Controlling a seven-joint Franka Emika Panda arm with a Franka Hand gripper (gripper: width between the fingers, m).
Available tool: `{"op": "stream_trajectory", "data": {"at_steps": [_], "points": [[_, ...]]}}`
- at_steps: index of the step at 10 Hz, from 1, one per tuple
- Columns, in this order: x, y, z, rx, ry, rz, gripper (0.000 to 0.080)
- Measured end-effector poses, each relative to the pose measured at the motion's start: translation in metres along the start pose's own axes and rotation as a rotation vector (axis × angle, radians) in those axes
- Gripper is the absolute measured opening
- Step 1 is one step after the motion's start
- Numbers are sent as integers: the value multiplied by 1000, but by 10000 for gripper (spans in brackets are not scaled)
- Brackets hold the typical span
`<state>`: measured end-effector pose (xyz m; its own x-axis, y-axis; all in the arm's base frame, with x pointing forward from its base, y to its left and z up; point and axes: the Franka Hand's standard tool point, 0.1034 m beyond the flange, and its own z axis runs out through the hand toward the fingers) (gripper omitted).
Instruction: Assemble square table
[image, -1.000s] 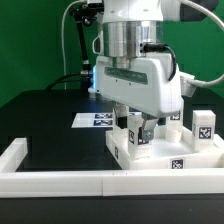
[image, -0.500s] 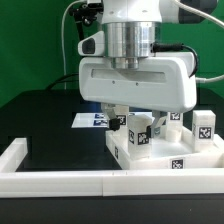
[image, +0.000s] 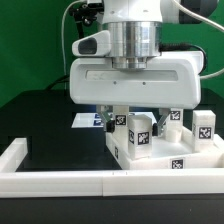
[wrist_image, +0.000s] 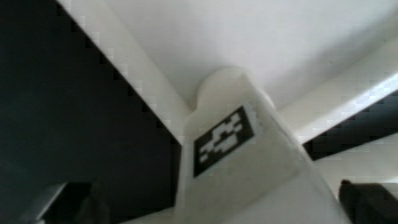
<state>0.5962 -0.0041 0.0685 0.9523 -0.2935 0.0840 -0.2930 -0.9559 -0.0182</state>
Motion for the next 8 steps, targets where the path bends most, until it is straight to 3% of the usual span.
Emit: {"op": "stream_trajectory", "data": {"at_steps": [8], "points": [[0,-7,-1,-35,0,-492,649]]}}
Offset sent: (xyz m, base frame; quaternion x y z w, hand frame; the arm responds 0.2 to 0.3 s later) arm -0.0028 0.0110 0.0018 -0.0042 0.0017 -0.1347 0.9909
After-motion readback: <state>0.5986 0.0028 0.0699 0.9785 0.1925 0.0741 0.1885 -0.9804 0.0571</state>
